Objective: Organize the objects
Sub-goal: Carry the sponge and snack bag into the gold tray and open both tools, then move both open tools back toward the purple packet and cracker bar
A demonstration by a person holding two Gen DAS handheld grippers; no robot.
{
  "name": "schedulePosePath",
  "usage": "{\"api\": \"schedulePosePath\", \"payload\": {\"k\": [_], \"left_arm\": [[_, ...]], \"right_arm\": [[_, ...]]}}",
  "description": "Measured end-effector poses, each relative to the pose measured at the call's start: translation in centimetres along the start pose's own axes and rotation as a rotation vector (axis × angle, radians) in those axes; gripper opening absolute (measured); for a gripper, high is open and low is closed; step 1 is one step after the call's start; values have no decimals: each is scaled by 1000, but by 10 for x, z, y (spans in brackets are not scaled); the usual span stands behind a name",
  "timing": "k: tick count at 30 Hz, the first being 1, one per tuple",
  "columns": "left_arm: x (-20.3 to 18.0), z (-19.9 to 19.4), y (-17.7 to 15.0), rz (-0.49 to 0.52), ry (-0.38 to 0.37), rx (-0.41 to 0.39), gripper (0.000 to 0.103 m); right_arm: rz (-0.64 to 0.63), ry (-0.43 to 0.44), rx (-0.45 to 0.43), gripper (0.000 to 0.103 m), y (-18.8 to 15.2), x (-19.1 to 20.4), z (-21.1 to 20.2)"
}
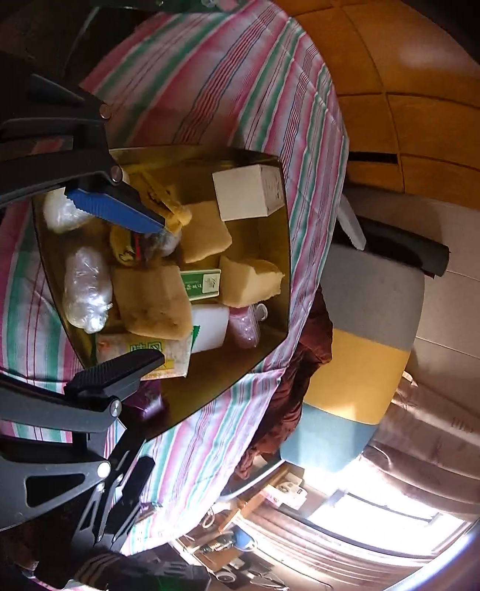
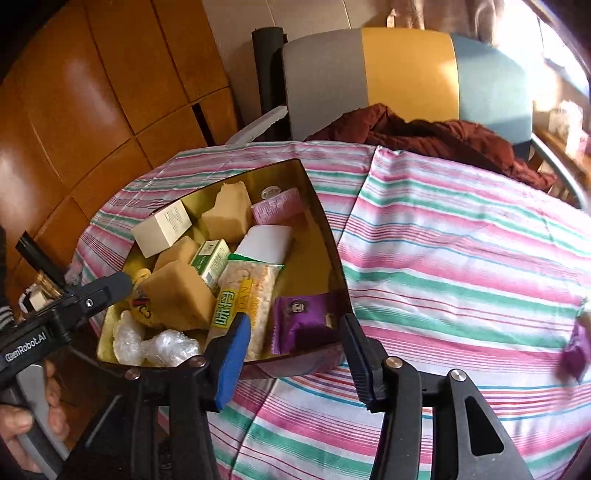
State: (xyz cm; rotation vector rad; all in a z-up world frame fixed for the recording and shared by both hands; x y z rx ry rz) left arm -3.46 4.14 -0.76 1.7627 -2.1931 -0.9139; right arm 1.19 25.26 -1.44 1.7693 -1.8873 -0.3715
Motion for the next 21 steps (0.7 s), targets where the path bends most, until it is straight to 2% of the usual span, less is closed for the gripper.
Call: {"api": "schedulePosePath", "payload": {"k": [2,6,8,14,21], "left_arm": [[-5,-2,-2,20,29,-12,66],[-19,-8,-5,77,66,-47,66],[-28,-13,-7,121,81,-68,66],[-48,-16,-12,199,76,-78,67],[-66,-16,-17,260,54,-73,67]], "right_arm": [[-22,-14,-10,69,-3,4,-2],[-60,-39,-26,74,-7,10,-6],[-71,-45,-38,84,-9,12,-9],[-65,-44,-65,92,-10,7,-19],[-41,-49,-72,96,-12,-8,-28]]}}
Point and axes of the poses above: each gripper's, at about its wrist camera, not at the fingertips, and z roughly the way its jaws point, x to its left, y to its top, the point moved 1 cm from there along z, roughly the way its jaws point, and after that the axes turned 8 degrees about x, right-handed, at the moved point
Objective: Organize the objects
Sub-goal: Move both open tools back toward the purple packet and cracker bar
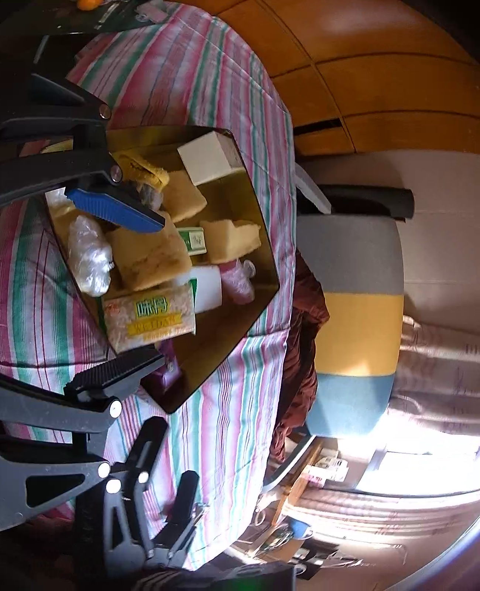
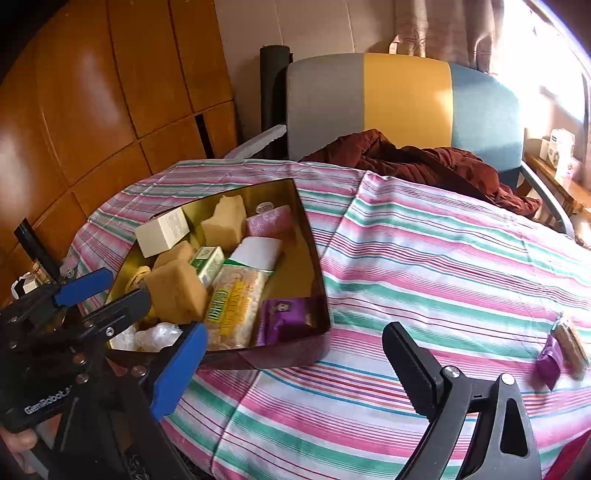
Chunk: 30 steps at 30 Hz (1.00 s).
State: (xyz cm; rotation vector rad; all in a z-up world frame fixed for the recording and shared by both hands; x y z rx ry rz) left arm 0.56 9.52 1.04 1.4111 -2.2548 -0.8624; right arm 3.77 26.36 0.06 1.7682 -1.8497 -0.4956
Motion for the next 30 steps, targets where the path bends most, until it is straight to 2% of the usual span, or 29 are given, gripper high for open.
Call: {"api": "schedulePosePath", "payload": {"k": [12,22,30], "left_arm": [[-43,3,3,120,-47,21,67],[-83,12,3,230,-96,54,67],[-112,25,6,297,-152,94,67]], "right_arm": [[130,-79,5,97,-7,-74,-17],[290,-149,3,97,-16,-160,-40],[422,-263,-29,97,-21,-238,-66]]}}
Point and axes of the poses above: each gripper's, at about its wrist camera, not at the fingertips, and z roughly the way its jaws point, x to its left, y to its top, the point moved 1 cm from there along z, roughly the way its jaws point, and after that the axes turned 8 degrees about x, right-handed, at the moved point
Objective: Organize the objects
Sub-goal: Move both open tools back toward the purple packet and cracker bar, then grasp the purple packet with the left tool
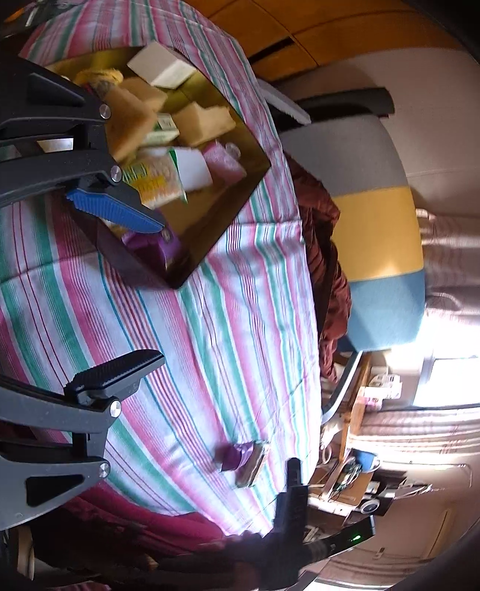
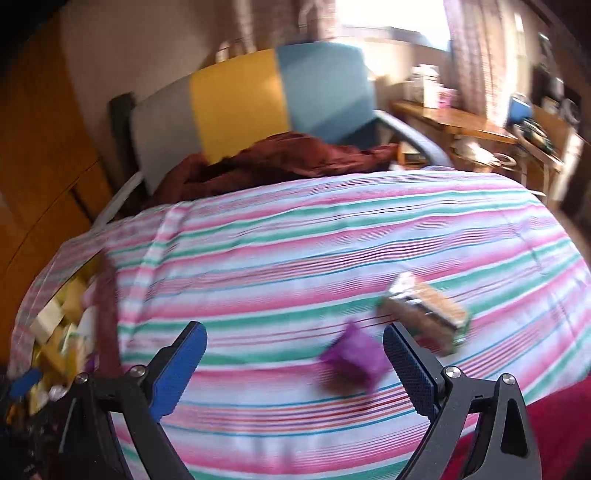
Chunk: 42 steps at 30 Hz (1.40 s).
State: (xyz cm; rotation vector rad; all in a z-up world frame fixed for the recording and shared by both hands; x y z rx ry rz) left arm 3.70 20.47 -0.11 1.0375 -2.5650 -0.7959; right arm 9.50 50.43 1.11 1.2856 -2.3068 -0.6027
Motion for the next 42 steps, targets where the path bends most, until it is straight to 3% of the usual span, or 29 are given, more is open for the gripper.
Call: {"api": "schedulePosePath", "payload": {"k": [5,8,10,13,20,25,31,38,42], "left_arm": [[-17,14,7,33,-51,25,67],[-29,24,12,45,-89,50,67],[-40,34,16,63,-103,77,67],[-57,47,23,94,-128,105,67],[-97,79,47,109,-283,185,66],[-129,108,62,58,-435,296,61],[-168,137,87,15,-538,353,56],[-202,171,114,-11,-578,402,56],[-204,188,133,-46,-541,391,56]], "right_arm": [[108,-82,-57,99,17,-53,-9],[246,-108,-94,100,14,-88,-8],[369,-91,-66,101,12,-111,-4],[495,-33,-98,103,9,-134,-8],[474,4,-58,103,10,-128,0],[506,41,-51,103,5,-133,2],[531,81,-61,103,4,-138,0],[574,142,-75,103,3,-146,-1],[574,160,-65,103,3,-146,2]]}}
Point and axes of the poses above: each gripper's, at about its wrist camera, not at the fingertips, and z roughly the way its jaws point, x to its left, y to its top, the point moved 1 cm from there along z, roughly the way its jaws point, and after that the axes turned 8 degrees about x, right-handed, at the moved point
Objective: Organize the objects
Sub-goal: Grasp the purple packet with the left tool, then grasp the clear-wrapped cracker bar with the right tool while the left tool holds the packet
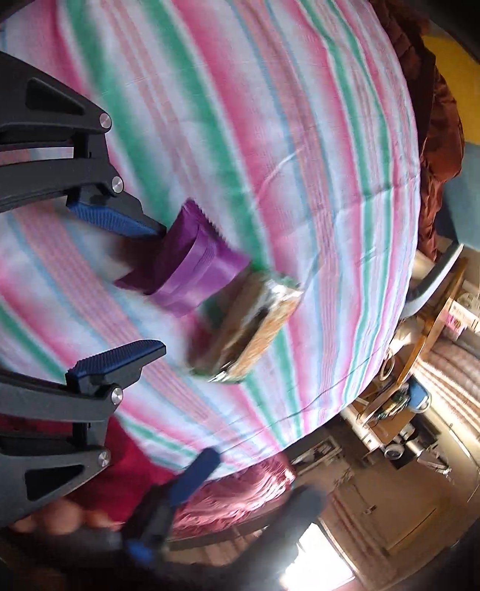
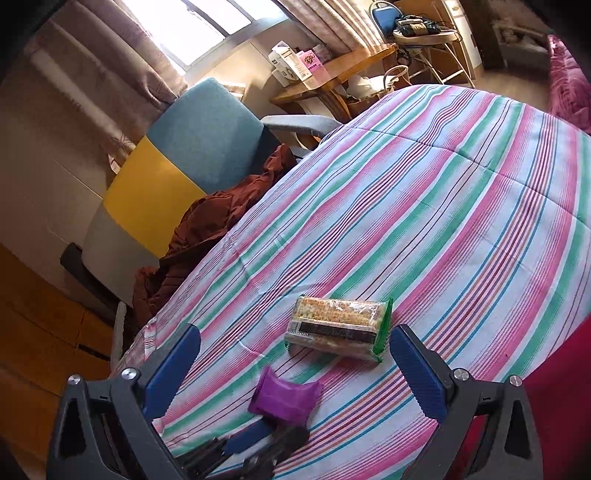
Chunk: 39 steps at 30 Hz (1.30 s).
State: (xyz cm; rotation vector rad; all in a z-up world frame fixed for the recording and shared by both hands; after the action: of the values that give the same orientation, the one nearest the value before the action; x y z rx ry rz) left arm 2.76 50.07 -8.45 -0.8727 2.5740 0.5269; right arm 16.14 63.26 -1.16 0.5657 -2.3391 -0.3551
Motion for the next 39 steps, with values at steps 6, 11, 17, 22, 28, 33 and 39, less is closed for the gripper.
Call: {"api": "schedulePosePath", "payload": {"k": [6,11,17,22,28,33,39], "left_arm": [[2,-6,18,6,67,-23,58],[-10,16,22,51,148,28,58],[-18,23,21,155,232,-5,49],[0,7,3,210,251,-34,39],[37,-30,-53,209,278,-87,39],[67,-59,-95,138,265,-112,39],[82,-66,-107,98,214,-139,39]], "right_arm": [[19,26,10,103,0,-2,0],[35,39,14,103,0,-5,1],[45,30,19,103,0,-7,2],[36,22,29,103,-1,-5,4],[18,-4,58,103,-3,-3,11],[-44,-61,148,103,-9,8,29],[-205,-128,266,103,-7,30,47]]}}
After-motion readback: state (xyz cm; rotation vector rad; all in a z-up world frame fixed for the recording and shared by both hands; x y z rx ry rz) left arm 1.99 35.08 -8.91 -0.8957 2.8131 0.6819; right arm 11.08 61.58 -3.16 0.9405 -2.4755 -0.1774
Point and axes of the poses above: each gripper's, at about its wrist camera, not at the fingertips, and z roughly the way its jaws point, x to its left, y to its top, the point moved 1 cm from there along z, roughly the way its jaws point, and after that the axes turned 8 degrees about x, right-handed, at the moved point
